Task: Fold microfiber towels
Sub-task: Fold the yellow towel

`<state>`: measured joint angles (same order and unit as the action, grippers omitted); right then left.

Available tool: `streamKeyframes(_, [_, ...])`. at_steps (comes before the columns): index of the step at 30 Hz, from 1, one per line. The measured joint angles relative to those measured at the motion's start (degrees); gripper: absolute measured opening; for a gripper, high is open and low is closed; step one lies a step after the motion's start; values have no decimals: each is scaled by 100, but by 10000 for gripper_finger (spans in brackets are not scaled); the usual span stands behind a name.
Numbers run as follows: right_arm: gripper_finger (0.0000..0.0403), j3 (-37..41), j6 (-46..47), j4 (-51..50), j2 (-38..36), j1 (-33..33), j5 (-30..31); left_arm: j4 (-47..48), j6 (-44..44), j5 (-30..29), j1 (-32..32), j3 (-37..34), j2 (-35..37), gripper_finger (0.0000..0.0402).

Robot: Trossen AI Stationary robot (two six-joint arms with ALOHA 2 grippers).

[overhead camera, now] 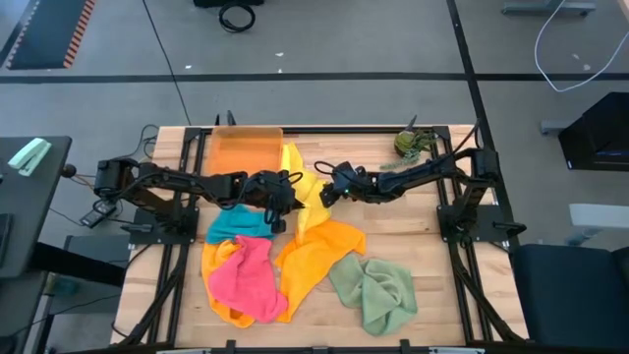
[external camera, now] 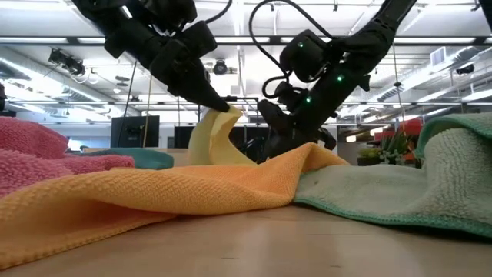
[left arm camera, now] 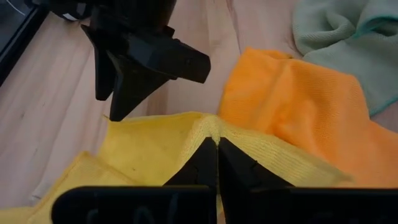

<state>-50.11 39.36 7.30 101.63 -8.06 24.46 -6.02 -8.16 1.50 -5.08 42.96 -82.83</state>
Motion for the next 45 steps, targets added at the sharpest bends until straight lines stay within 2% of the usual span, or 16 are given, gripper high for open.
streamKeyframes(7, [212, -43, 222, 211, 466, 201, 306, 2, -5, 3, 0, 0, 0, 22])
streamKeyframes(12, [192, -225, 221, 154, 658, 217, 507, 0, -7, 7, 0, 0, -2, 7])
streamKeyframes(14, [158, -288, 170, -71, 664, 220, 501, 1, -4, 4, 0, 0, -2, 9])
streamKeyframes(18, [40, -312, -48, -559, 491, 219, 518, 5, -4, 5, 0, 0, -2, 22])
streamKeyframes(20, [13, -313, -160, -864, 349, 219, 588, -4, -4, 4, 0, 0, -4, 20])
streamKeyframes(25, [5, -308, -331, -1464, -370, 219, 812, -135, -5, 4, 0, 0, -4, 7])
streamKeyframes(29, [3, -308, -720, -1969, -1293, 122, 906, -833, -297, -131, -29, 0, -4, 16])
streamKeyframes(34, [2, -308, -1458, -2339, -2485, -529, 939, -2207, -1127, -506, -529, 0, -4, 7])
streamKeyframes(37, [2, -308, -1795, -2366, -3135, -1055, 795, -2885, -1020, -497, -1066, 6, -4, 11])
streamKeyframes(39, [2, -295, -1821, -2548, -3481, -1274, 617, -2822, -549, -157, -1396, 11, -4, 13])
streamKeyframes(42, [2, -74, -1502, -3047, -3820, -1226, 323, -1926, 329, 741, -1653, 11, -29, 15])
streamKeyframes(45, [1, 529, -950, -3175, -3917, -843, -40, -791, 242, 1421, -1523, 0, -165, 33])
